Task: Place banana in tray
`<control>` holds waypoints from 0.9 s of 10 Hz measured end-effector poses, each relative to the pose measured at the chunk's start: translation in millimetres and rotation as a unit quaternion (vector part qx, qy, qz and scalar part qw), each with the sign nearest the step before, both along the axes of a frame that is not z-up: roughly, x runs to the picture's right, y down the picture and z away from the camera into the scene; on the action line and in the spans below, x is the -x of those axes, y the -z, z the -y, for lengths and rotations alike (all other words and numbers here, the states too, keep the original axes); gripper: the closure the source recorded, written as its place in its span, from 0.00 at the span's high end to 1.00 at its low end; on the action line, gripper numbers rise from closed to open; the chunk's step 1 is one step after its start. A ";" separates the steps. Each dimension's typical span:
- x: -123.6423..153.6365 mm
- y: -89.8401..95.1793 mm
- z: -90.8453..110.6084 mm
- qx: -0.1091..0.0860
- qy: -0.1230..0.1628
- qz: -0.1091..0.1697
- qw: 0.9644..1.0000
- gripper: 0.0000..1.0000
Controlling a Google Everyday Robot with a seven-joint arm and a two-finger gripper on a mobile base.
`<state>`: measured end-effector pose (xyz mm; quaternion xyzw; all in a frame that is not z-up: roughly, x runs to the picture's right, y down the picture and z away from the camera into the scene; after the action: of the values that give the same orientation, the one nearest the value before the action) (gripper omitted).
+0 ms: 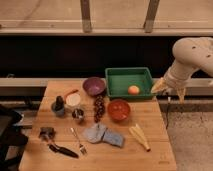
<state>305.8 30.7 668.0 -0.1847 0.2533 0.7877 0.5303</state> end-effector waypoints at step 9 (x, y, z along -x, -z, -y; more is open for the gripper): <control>71.1 -36.6 -133.7 0.156 -0.006 0.097 0.983 0.80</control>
<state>234.7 164.3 704.6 -0.3424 0.3190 0.7198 0.5127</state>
